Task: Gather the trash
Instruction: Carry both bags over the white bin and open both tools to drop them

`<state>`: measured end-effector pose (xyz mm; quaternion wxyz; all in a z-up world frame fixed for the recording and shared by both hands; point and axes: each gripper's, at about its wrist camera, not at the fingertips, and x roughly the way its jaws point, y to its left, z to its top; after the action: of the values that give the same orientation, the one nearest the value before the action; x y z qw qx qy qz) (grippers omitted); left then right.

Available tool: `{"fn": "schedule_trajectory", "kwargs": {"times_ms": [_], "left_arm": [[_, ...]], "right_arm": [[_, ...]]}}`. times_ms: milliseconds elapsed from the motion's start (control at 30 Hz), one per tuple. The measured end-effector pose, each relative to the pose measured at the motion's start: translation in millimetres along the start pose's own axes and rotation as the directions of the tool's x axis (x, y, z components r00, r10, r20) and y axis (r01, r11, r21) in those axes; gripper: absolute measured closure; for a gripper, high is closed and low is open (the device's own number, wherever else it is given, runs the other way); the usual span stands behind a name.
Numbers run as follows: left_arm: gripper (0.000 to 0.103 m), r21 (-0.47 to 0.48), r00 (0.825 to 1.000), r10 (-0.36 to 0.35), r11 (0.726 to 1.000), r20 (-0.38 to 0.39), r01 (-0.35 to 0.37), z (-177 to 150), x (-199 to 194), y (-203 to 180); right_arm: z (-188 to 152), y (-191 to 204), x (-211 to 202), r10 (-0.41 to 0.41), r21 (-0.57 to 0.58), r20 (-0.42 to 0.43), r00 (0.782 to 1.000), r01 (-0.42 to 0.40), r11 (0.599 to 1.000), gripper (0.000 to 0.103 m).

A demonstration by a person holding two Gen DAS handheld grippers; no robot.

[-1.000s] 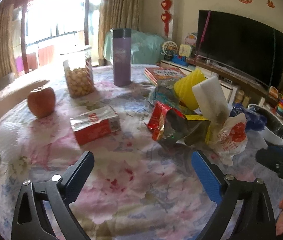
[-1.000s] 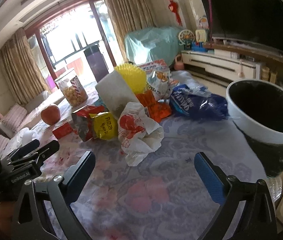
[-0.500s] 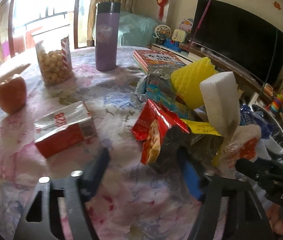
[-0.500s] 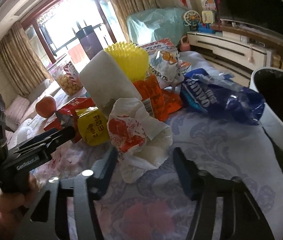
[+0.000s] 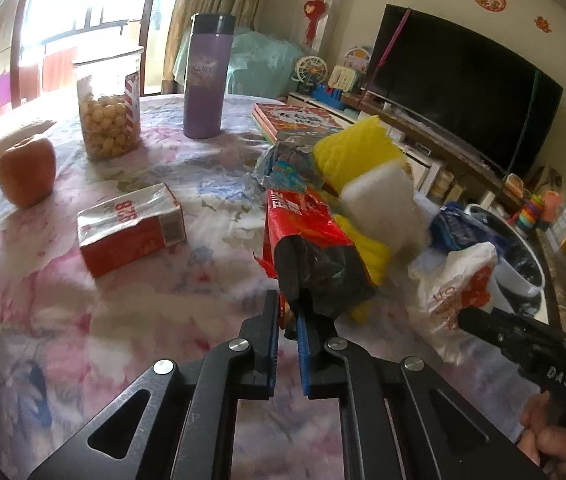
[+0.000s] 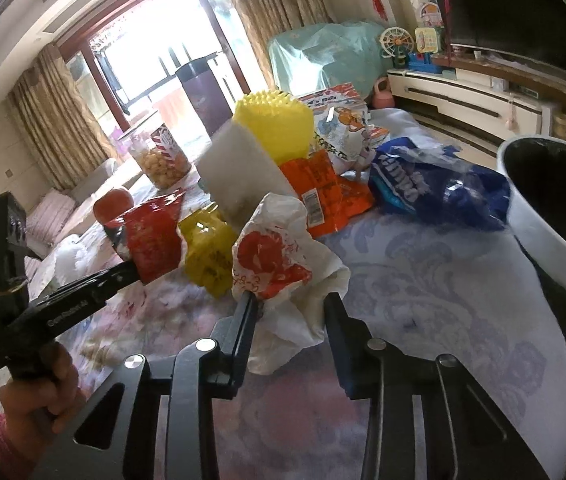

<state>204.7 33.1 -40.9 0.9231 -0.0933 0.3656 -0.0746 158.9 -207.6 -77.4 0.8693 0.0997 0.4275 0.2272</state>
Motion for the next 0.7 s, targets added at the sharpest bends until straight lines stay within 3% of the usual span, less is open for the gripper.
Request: {"fn": "schedule_trajectory", "kwargs": {"times_ms": [333, 700], "left_arm": [[0.096, 0.051, 0.997, -0.072, 0.996, -0.009, 0.073, -17, -34, -34], [0.096, 0.158, 0.985, -0.166, 0.972, -0.046, 0.172, -13, -28, -89]], "right_arm": [[-7, -18, -35, -0.036, 0.041, 0.042, 0.998, 0.035, 0.999, 0.068], [-12, -51, -74, -0.097, 0.1, 0.098, 0.991, 0.087, 0.991, 0.068]]}}
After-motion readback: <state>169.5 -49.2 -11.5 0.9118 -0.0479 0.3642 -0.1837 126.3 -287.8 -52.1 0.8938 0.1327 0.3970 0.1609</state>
